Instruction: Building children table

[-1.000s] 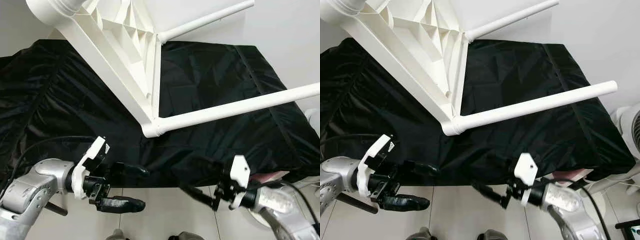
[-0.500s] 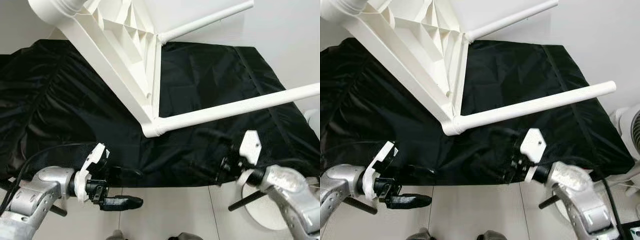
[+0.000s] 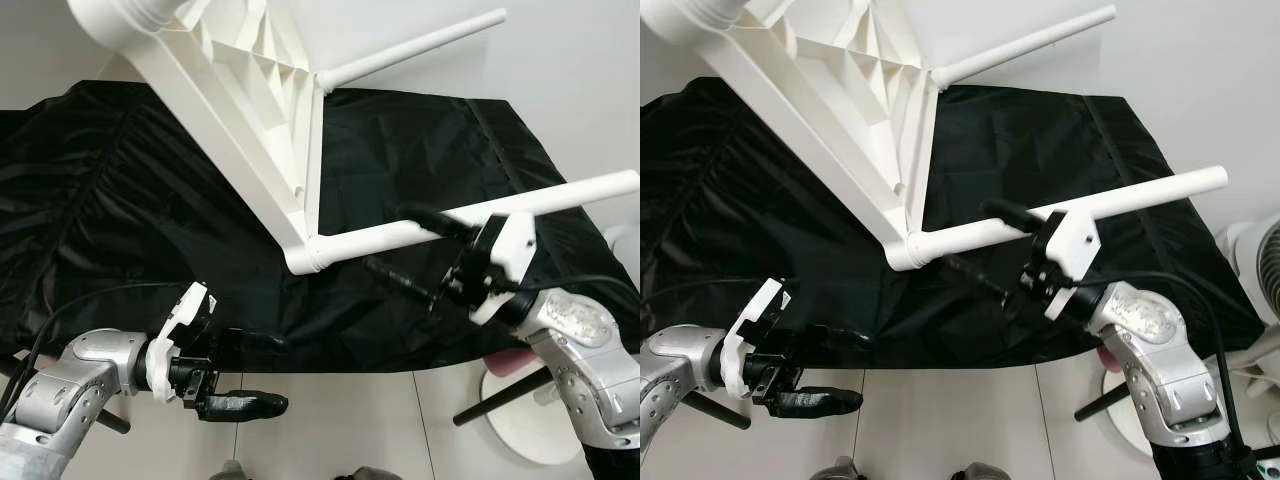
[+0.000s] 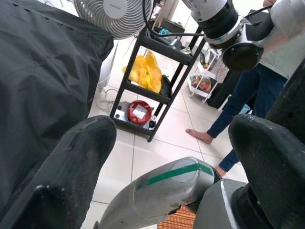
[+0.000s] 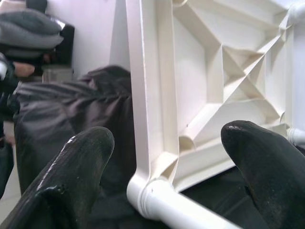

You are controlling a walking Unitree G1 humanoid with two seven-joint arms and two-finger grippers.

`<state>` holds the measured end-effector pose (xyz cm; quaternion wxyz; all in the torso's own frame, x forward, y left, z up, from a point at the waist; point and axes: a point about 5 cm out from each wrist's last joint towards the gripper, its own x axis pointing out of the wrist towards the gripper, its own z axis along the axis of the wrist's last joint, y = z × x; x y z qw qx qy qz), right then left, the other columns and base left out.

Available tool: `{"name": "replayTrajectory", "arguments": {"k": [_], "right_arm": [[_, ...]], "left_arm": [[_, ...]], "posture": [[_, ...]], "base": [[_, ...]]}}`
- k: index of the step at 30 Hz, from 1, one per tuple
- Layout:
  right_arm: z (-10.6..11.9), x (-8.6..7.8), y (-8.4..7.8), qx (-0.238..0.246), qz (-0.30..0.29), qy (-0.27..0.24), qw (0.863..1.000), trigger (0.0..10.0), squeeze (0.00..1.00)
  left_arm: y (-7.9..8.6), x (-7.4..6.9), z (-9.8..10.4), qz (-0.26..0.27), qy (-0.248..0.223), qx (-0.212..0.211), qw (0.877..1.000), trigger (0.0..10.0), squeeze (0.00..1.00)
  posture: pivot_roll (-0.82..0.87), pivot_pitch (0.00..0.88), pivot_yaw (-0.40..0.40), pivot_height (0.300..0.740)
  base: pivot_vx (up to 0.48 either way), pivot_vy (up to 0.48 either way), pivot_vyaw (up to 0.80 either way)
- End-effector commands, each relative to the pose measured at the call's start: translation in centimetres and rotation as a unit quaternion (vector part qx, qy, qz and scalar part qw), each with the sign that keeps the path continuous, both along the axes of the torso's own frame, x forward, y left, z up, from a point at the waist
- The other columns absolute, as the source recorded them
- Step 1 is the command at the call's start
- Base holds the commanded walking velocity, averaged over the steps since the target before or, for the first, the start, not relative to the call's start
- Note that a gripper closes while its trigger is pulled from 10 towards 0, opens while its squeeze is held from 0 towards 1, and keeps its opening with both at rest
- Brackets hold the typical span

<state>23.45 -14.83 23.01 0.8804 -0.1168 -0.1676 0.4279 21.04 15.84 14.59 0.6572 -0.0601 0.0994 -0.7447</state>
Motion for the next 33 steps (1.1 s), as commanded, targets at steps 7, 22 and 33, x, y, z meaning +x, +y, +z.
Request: {"name": "replayTrajectory", "arguments": {"k": [7, 22, 33], "right_arm": [[1.3, 1.1, -0.4, 0.044, -0.069, -0.03, 0.996, 10.0, 0.0], [2.0, 3.7, -1.9, 0.104, -0.224, -0.05, 0.968, 10.0, 0.0], [1.8, 5.7, -3.4, 0.119, -0.311, -0.042, 0.942, 10.0, 0.0]], "left_arm": [[-1.6, 0.5, 2.1, 0.006, -0.024, -0.017, 1.0, 10.0, 0.0], [-4.4, 1.2, 3.7, 0.071, -0.073, -0.053, 0.993, 10.0, 0.0], [-5.5, 1.4, 4.7, 0.083, -0.091, -0.066, 0.99, 10.0, 0.0]], "posture": [[0.05, 0.018, -0.038, 0.74], [0.05, 0.039, -0.031, 0.74], [0.05, 0.041, -0.021, 0.74]], "base": [[0.0, 0.0, 0.0], [0.0, 0.0, 0.0], [0.0, 0.0, 0.0]]}}
